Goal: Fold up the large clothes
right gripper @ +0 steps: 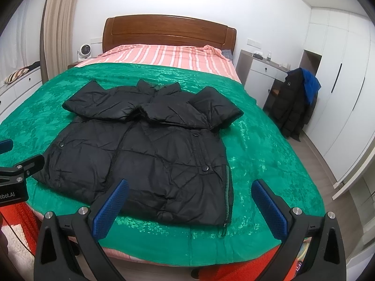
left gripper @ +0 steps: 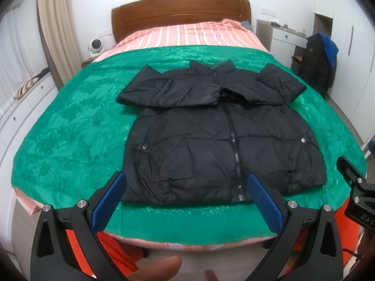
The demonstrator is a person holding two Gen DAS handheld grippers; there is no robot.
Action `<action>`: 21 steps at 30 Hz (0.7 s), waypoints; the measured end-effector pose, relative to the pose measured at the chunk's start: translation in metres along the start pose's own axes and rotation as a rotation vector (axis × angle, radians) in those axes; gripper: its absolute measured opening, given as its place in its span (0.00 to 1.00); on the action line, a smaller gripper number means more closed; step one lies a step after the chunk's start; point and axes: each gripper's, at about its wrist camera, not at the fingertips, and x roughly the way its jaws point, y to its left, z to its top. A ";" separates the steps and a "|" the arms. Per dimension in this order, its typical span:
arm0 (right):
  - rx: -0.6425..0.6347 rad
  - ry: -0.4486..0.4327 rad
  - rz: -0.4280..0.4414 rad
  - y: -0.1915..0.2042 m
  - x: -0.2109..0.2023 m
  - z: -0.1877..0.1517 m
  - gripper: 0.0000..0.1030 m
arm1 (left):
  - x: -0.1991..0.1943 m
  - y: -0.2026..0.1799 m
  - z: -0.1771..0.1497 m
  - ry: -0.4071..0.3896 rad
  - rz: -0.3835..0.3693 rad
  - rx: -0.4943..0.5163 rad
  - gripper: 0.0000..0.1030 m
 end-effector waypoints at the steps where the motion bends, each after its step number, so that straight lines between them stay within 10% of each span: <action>1: 0.001 0.000 0.000 0.000 0.000 0.000 1.00 | 0.000 0.000 0.000 -0.002 -0.001 0.000 1.00; 21: 0.001 -0.003 0.003 0.001 -0.002 0.003 1.00 | -0.001 0.000 0.001 -0.001 -0.005 -0.003 1.00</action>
